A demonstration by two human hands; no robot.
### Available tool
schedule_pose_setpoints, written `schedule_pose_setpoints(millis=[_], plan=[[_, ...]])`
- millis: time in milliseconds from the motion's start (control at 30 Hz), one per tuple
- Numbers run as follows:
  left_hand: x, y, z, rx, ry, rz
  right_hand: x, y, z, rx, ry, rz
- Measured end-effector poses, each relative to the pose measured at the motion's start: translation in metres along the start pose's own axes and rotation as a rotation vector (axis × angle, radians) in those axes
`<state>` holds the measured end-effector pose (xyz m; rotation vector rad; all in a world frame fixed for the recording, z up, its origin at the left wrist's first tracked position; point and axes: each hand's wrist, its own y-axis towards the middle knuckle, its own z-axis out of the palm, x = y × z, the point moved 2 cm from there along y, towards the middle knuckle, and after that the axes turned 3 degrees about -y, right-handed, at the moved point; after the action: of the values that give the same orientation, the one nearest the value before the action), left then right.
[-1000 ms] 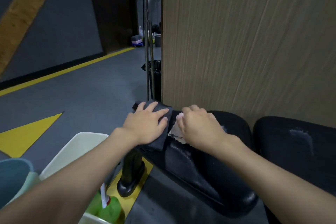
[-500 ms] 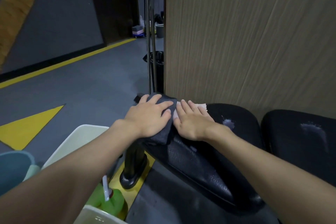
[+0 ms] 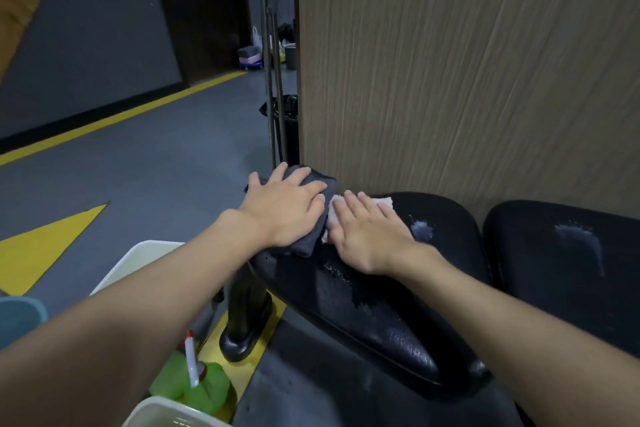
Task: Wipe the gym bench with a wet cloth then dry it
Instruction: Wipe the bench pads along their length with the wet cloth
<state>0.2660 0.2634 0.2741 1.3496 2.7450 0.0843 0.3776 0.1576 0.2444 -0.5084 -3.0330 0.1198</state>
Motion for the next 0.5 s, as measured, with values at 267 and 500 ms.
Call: schedule_pose_setpoints(millis=[267, 500], plan=[[-0.008, -0.010, 0.015, -0.021, 0.086, 0.028, -0.004, 0.025, -0.001, 0.067, 0.038, 0.106], [-0.013, -0.016, 0.010, 0.018, 0.099, 0.029, 0.023, -0.067, 0.009, -0.094, -0.048, -0.092]])
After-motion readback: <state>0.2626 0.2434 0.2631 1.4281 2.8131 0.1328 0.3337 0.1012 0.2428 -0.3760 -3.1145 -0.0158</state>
